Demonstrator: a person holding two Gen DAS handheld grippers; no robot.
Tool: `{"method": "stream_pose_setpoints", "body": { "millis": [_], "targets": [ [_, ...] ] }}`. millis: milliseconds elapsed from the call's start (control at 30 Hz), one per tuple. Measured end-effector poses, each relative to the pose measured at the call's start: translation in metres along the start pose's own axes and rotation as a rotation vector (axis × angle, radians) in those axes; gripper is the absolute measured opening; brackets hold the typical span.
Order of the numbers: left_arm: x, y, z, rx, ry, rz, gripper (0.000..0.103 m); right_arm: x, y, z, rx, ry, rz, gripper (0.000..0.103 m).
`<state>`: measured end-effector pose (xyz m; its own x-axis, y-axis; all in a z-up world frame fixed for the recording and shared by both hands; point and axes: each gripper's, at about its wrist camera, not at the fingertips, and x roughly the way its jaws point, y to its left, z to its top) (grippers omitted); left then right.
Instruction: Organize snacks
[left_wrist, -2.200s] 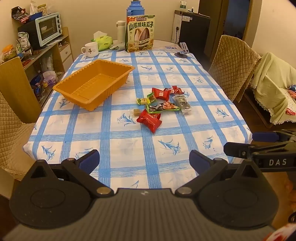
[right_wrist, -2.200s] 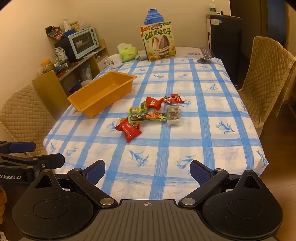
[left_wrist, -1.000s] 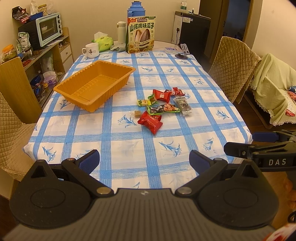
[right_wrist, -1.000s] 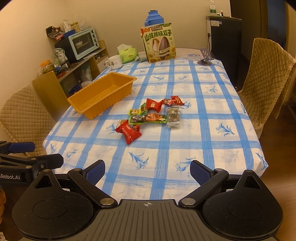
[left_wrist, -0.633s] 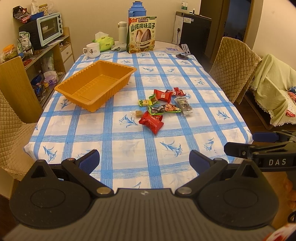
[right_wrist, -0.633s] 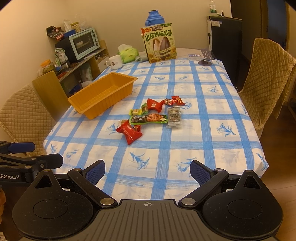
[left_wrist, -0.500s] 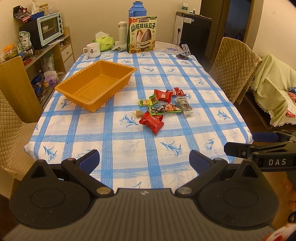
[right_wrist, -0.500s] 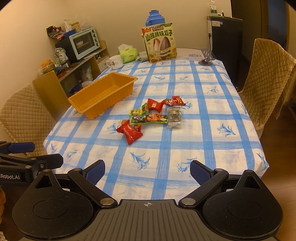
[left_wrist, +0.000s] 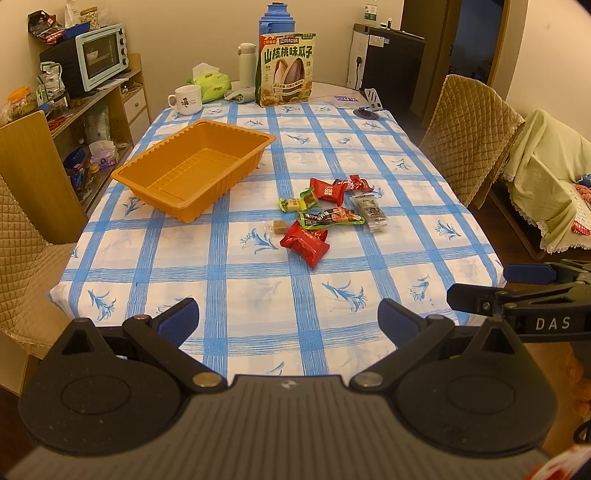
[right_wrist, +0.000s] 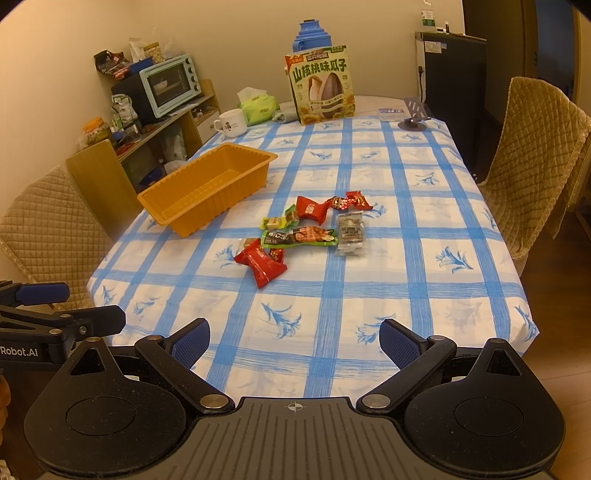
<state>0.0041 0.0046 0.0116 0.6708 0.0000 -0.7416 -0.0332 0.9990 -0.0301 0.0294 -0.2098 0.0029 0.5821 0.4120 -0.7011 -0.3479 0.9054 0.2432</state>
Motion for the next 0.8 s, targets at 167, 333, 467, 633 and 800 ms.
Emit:
{"method": "stream_pose_setpoints", "body": {
  "millis": [167, 333, 467, 633, 800],
  "targets": [
    [0.0011, -0.0004, -0.0024, 0.000, -0.001, -0.002, 0.103, 0.0007, 0.0001, 0.0001, 0.000, 0.000, -0.001, 0.098],
    [0.0007, -0.0003, -0.0020, -0.001, -0.001, -0.001, 0.103, 0.0017, -0.0001, 0.0002, 0.000, -0.001, 0.000, 0.098],
    [0.0004, 0.0000, -0.0015, -0.001, -0.002, -0.001, 0.103, 0.0025, -0.0003, 0.0004, 0.000, -0.001, 0.000, 0.098],
    [0.0008, 0.0000, -0.0022, 0.000, -0.002, -0.001, 0.103, 0.0040, -0.0006, 0.0007, 0.000, 0.000, 0.000, 0.098],
    [0.0014, -0.0003, -0.0031, -0.001, -0.002, -0.001, 0.103, 0.0059, -0.0010, 0.0012, 0.001, 0.001, 0.000, 0.098]
  ]
}}
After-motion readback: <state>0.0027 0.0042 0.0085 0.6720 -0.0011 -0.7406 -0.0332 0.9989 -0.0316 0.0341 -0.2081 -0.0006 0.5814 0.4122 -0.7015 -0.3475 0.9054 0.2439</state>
